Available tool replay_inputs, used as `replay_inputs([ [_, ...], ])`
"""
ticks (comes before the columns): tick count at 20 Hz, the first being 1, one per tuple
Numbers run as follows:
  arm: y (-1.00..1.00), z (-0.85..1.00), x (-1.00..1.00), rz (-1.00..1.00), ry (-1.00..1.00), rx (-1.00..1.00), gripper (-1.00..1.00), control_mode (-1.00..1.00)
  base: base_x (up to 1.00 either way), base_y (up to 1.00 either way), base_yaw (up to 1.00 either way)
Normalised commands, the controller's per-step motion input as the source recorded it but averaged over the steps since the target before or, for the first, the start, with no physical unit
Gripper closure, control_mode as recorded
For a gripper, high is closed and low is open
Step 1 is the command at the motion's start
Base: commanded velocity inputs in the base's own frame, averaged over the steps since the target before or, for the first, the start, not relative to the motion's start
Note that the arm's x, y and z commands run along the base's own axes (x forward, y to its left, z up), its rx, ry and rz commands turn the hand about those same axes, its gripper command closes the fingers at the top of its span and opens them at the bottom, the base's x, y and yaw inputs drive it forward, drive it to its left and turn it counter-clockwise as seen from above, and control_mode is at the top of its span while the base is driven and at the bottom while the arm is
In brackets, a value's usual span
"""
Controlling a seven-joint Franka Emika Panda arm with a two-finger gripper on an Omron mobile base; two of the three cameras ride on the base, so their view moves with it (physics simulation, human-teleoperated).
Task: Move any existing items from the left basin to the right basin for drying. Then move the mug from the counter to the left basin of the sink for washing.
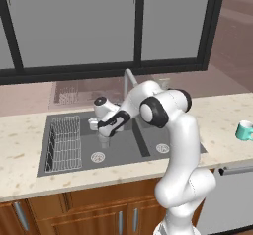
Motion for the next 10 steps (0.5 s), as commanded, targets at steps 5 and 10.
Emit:
replay_inputs([
  [5,0.00,-0.08,0.00,-0.02,0.00,0.00,-1.00,-1.00,0.00,0.00,0.00],
  [10,0.00,-0.09,0.00,-0.03,0.00,0.02,-1.00,-1.00,0.00,0.00,0.00],
])
